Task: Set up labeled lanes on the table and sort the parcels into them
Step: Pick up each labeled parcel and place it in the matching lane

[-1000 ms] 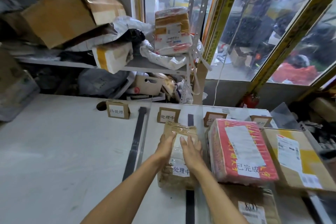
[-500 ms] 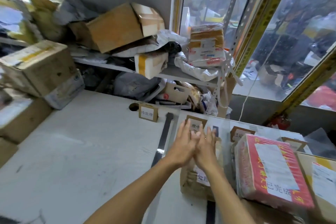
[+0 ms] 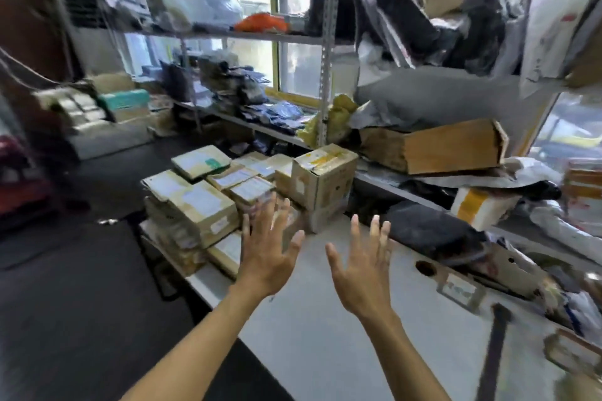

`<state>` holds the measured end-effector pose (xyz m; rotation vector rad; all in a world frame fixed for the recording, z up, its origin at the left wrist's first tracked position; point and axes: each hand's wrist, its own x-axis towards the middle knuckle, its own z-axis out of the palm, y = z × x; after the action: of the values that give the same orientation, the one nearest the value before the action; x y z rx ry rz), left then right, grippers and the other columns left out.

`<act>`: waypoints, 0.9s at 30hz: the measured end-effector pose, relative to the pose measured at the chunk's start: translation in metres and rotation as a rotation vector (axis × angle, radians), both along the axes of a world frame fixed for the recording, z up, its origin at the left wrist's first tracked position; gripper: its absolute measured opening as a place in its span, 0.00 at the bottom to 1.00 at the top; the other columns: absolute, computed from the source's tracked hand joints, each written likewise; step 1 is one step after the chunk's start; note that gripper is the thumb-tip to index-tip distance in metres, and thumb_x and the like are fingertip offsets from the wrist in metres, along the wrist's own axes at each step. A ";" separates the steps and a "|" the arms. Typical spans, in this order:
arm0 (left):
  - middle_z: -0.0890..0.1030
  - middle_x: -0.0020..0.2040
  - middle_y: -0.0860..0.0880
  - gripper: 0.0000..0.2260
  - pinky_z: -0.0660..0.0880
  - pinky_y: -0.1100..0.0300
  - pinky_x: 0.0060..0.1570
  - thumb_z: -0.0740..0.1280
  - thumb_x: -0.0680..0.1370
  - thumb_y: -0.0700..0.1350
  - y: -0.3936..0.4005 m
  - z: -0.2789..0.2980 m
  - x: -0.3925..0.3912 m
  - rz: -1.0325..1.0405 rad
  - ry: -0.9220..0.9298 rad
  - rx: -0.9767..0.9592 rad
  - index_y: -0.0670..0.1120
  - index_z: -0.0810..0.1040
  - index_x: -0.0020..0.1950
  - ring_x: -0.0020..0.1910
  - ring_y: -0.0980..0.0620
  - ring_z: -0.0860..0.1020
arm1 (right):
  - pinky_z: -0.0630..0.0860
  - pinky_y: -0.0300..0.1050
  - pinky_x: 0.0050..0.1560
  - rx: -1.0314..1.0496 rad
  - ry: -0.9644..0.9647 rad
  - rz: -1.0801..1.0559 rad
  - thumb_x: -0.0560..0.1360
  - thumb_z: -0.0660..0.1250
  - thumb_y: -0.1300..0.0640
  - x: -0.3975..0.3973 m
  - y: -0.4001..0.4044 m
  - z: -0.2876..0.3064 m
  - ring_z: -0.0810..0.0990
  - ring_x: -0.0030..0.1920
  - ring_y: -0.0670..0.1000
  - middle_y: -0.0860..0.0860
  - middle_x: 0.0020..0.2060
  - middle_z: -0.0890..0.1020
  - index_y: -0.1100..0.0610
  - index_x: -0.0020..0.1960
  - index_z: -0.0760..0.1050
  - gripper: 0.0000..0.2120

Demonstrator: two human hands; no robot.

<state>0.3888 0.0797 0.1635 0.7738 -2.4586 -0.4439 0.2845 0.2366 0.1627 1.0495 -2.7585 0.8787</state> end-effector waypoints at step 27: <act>0.33 0.80 0.60 0.36 0.28 0.53 0.76 0.39 0.75 0.70 -0.365 -0.023 0.191 0.445 -0.071 0.047 0.59 0.42 0.83 0.76 0.60 0.27 | 0.20 0.55 0.74 0.130 -0.102 0.343 0.67 0.26 0.20 0.113 -0.432 -0.031 0.17 0.74 0.54 0.56 0.79 0.27 0.45 0.81 0.28 0.49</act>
<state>0.5801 -0.2850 0.1408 1.3347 -2.2499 -0.3089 0.3971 -0.1952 0.1319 1.5775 -2.7966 0.8134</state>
